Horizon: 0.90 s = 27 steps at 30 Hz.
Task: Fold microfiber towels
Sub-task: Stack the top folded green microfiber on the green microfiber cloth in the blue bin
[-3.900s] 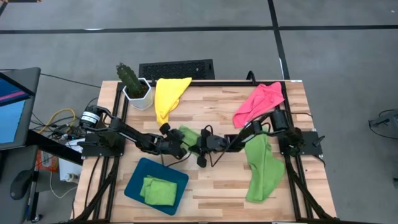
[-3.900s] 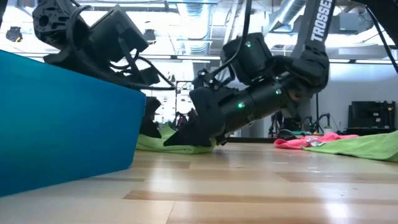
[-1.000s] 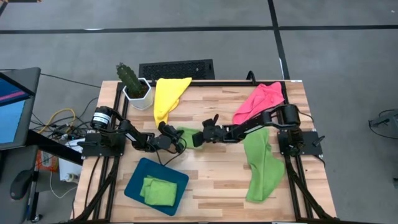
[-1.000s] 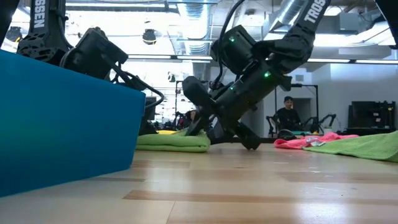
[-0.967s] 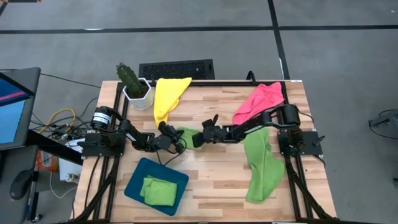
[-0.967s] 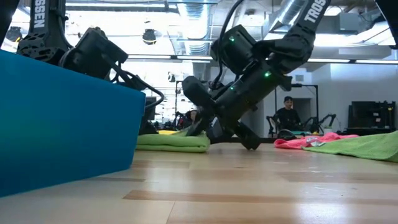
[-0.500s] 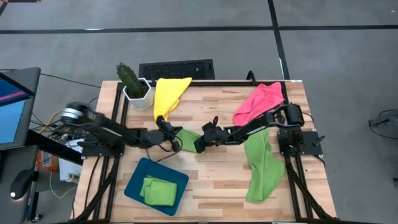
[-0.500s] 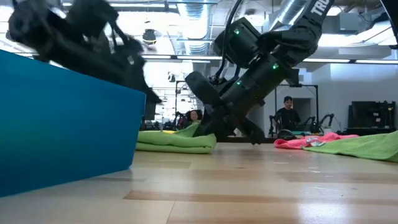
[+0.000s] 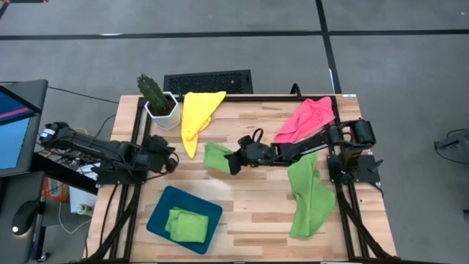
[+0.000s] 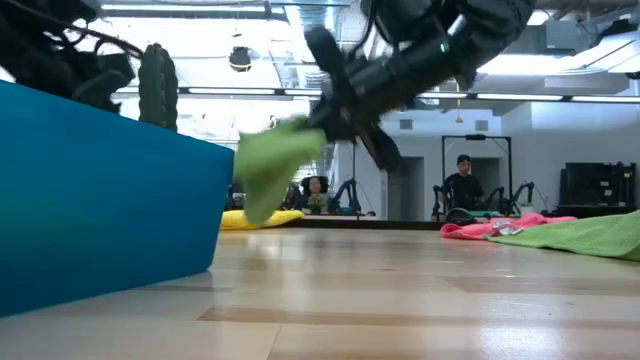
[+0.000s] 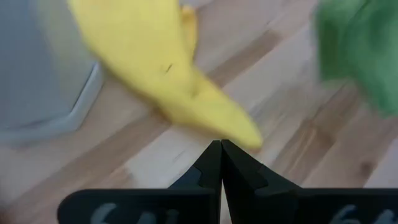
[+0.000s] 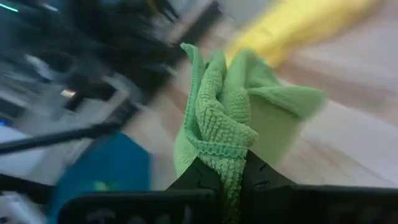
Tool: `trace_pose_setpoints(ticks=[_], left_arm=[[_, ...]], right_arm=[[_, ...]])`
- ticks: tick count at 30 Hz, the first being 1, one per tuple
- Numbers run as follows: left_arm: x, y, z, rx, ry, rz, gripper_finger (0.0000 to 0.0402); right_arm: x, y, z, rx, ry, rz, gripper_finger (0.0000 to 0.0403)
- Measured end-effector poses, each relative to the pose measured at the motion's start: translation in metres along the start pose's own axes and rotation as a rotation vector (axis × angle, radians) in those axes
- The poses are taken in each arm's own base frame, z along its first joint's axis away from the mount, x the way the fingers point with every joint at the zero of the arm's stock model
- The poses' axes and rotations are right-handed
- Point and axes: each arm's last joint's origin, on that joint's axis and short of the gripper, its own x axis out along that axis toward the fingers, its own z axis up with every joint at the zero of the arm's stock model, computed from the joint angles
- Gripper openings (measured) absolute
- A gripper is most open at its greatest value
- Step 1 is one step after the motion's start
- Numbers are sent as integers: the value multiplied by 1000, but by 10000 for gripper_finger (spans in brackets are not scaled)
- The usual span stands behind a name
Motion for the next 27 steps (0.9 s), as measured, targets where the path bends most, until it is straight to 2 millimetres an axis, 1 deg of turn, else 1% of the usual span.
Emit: trace_pose_setpoints(ticks=[2,5,8,12,15,17,19,21,24,27], left_arm=[[-2,5,-3,1,31,15,0],[-2,8,-5,23,52,38,0],[-2,8,-5,46,54,39,0],[-2,10,-6,47,50,58,0],[-2,10,-5,24,20,78,0],[-2,10,-5,12,14,81,0],[-2,10,-5,3,12,78,0],[-2,10,-5,4,12,78,0],[-2,10,-5,20,21,79,0],[-2,10,-5,28,29,73,0]], right_arm=[[-1,13,8,-7,-28,46,28],[-2,37,21,-19,-58,117,28],[0,65,31,-27,-84,195,28],[-6,105,38,-65,-114,262,28],[-10,127,29,-95,-111,281,28],[-7,145,23,-90,-139,321,28],[-4,155,13,-98,-132,316,28],[6,165,1,-82,-123,328,28],[25,174,-18,-52,-95,333,29],[47,183,-37,-15,-78,345,29]])
